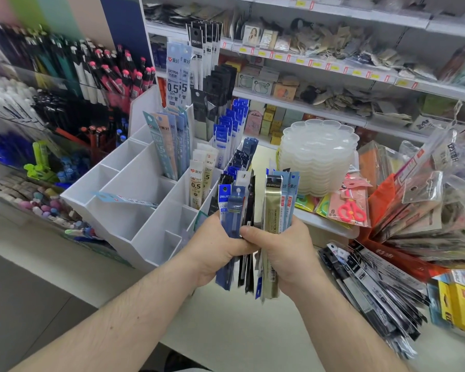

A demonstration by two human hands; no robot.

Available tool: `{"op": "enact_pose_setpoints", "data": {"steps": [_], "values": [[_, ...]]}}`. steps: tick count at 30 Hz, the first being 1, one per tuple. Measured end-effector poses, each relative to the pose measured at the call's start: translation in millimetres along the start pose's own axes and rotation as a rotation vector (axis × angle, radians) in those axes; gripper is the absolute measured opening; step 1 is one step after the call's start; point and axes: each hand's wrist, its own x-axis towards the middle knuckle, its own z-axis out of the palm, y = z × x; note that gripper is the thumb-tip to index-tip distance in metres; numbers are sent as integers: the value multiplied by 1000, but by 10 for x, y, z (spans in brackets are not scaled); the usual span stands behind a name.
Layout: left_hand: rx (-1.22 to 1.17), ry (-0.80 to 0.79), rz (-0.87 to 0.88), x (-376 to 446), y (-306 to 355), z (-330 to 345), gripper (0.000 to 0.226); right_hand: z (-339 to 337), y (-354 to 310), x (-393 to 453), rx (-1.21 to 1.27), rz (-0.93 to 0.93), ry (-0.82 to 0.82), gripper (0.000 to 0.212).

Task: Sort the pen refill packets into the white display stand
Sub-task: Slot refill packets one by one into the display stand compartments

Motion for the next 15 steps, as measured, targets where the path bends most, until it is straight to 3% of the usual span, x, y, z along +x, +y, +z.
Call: {"op": "enact_pose_setpoints", "data": {"steps": [9, 15], "values": [[-115, -71, -33, -41, 50, -18, 64, -25, -20, 2, 74, 41, 27, 18], [-115, -57, -97, -42, 80, -67, 35, -51, -22, -7, 144, 93, 21, 24]]}}
